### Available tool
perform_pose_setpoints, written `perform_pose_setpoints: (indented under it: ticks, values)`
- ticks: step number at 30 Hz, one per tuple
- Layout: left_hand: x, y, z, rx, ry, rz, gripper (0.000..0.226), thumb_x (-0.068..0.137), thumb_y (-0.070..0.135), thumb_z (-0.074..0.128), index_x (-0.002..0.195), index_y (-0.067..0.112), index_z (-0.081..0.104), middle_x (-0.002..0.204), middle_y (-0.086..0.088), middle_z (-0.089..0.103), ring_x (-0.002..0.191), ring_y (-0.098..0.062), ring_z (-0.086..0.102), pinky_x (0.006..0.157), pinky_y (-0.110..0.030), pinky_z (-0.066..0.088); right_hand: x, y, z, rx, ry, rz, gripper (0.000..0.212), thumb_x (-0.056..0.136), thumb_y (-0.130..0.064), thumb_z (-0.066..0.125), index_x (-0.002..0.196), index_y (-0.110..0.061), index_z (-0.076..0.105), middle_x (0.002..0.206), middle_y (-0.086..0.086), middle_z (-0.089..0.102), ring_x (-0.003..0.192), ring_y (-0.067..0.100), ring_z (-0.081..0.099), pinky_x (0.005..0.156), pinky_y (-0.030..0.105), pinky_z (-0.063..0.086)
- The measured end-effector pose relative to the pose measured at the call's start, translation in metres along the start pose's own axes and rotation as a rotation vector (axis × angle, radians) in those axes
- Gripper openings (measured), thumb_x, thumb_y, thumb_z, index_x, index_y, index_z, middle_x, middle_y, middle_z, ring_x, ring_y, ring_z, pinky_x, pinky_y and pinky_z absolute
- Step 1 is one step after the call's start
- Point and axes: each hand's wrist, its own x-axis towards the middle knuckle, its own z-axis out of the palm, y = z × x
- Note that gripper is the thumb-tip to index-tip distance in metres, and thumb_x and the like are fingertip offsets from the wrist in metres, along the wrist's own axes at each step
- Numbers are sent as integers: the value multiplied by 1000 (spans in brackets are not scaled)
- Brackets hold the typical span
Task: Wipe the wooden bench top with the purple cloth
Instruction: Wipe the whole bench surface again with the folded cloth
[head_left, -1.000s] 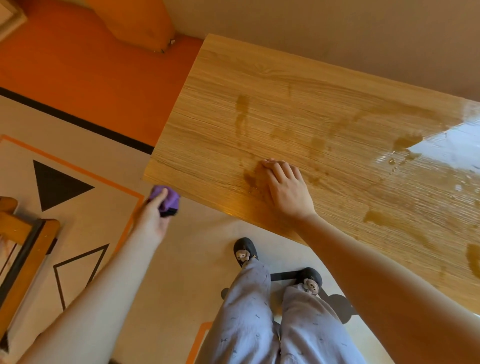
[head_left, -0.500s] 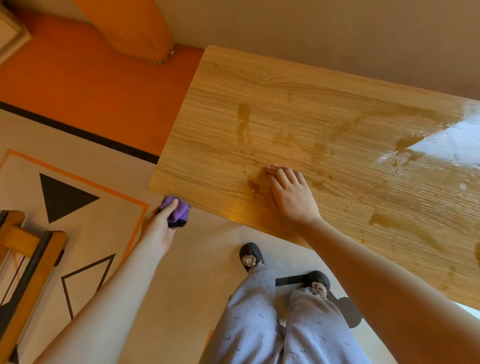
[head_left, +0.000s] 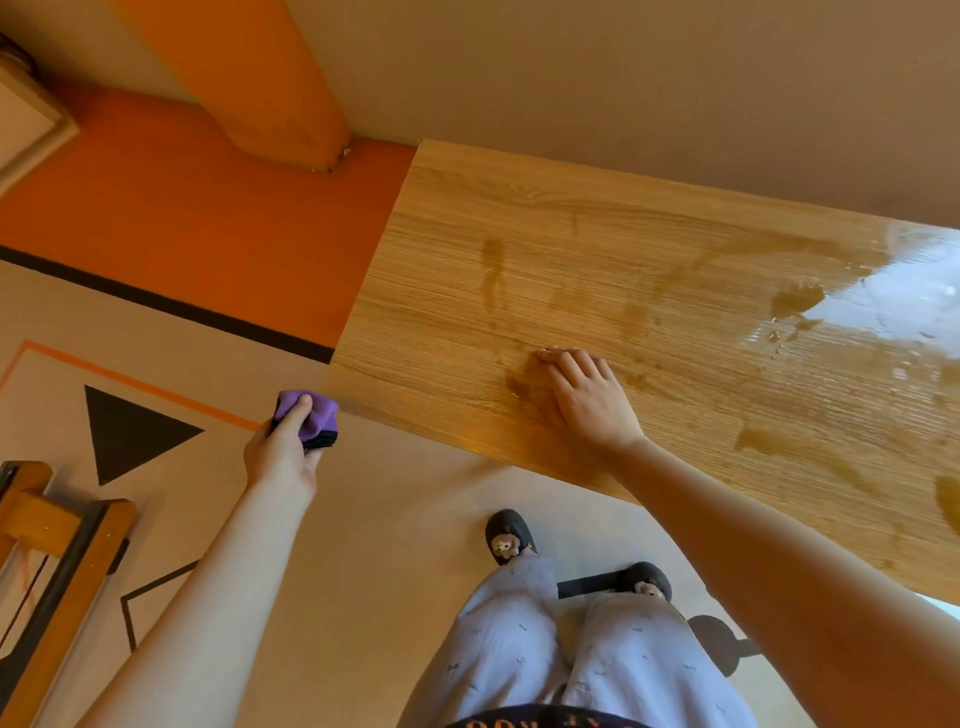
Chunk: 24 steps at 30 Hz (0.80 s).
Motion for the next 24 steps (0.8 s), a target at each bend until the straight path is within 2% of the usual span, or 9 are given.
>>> perform_pose_setpoints:
  ticks: [2,4,7,10,14,18,20,22,24]
  values:
    - [-17,-4,5,-5,-66,-17,6,93,14,62,89,18,60,95,-2,62,89,-13,61,84,-32,49,1,-3,-6,55,-25,3,47,92,-36,33,121,-7,57,121,8,60,111,29,55,91,42,48]
    - [-33,-9,15,-5,-130,-42,7,92,13,62,91,19,60,96,-2,62,90,-15,61,81,-32,48,4,-10,-18,142,9,32,43,93,-34,35,121,-9,56,122,8,58,113,28,52,91,45,48]
    - [-54,-17,33,42,-208,-29,9,90,14,64,99,15,62,98,-7,63,92,-21,61,74,-34,50,4,-30,-39,245,175,34,37,94,-29,48,125,-9,54,125,6,55,118,24,48,96,41,46]
    - [-77,-29,54,59,-293,1,8,90,13,64,97,12,65,98,-10,66,91,-25,64,69,-32,52,-7,-62,-58,338,298,-91,37,90,-25,59,124,-10,55,125,4,56,122,21,47,100,34,42]
    - [-103,-34,80,55,-433,-9,11,93,10,58,99,10,66,94,-9,71,89,-21,68,65,-27,55,-21,-78,-65,350,235,-307,45,87,-35,63,124,-12,56,125,2,57,121,19,48,98,29,39]
    - [-108,-33,92,50,-454,-74,22,95,13,52,107,8,69,100,-10,73,89,-18,69,59,-23,53,-11,-67,-59,273,197,-358,47,85,-36,63,126,-15,55,122,0,58,116,18,51,93,31,41]
    - [-108,-31,96,51,-427,-89,20,95,15,53,103,10,70,99,-11,73,88,-19,69,67,-28,55,-2,-62,-55,228,247,-373,43,84,-28,65,123,-15,56,118,0,60,109,19,53,91,29,40]
    - [-107,-28,101,41,-426,-89,20,95,18,53,100,12,71,99,-11,73,93,-21,69,82,-36,53,8,-56,-51,201,293,-374,44,82,-21,67,123,-15,54,118,1,60,105,18,52,89,27,38]
    - [-105,-21,106,19,-446,-81,21,95,20,53,101,13,72,99,-10,74,96,-21,68,86,-36,51,19,-49,-51,196,311,-363,47,82,-23,69,124,-14,51,118,2,59,102,18,50,86,27,39]
